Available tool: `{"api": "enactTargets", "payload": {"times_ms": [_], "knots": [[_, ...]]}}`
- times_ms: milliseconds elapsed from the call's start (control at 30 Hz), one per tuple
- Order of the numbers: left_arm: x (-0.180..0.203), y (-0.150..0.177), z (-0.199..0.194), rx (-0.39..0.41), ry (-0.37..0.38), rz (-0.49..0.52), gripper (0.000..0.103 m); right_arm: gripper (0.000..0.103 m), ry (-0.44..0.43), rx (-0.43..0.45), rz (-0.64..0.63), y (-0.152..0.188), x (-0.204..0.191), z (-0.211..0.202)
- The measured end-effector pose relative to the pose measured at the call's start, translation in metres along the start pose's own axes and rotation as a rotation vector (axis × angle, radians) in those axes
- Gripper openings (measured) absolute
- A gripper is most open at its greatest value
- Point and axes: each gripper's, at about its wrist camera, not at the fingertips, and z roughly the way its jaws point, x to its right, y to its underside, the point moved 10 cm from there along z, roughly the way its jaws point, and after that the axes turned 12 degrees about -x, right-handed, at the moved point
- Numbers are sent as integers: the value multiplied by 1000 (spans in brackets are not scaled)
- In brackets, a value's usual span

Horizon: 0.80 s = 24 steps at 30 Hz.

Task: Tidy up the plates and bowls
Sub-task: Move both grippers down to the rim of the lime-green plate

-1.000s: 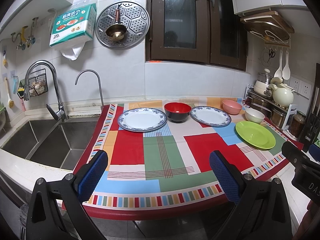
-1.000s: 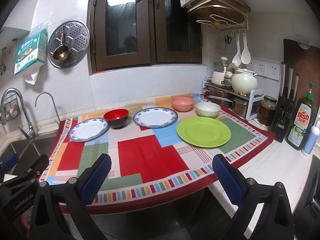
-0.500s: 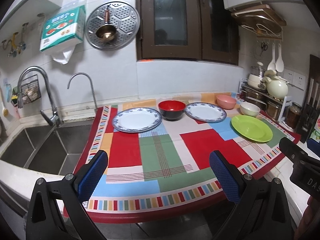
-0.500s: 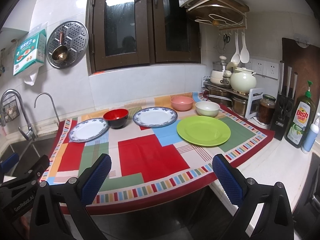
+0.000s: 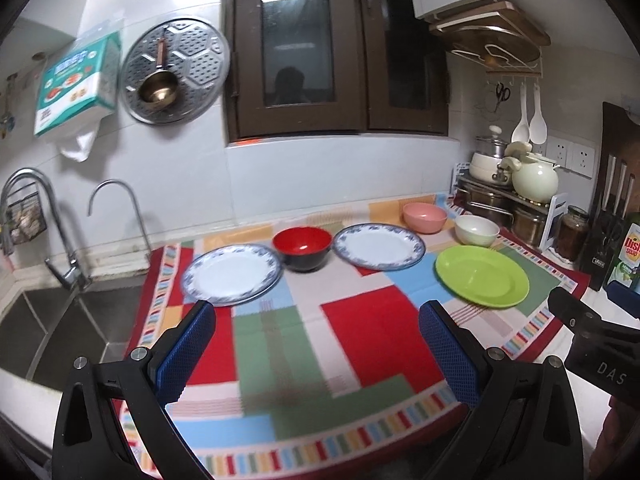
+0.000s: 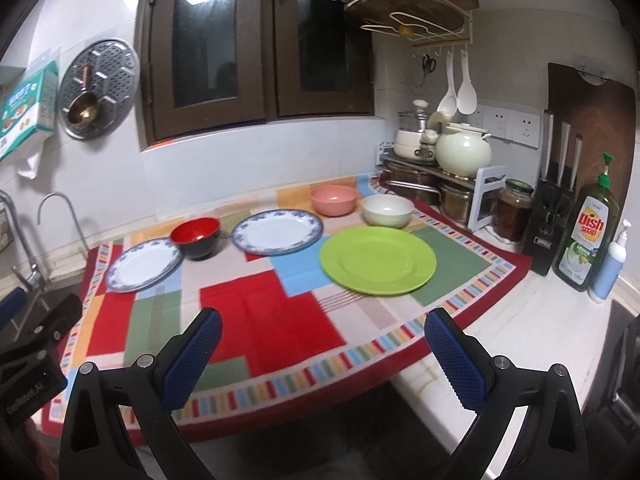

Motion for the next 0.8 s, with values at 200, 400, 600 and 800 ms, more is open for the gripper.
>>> {"api": "enactTargets", "payload": {"times_ms": [200, 400, 600, 800], "knots": [[32, -28, 41, -12, 13, 46, 103, 102, 11, -7, 22, -27, 22, 35], [64, -53, 88, -49, 31, 91, 103, 102, 44, -37, 28, -52, 40, 80], [102, -69, 138, -120, 70, 130, 102, 102, 100, -62, 31, -76, 67, 121], [144, -80, 186, -193, 111, 164, 97, 102, 143, -85, 47, -95, 99, 159]]}}
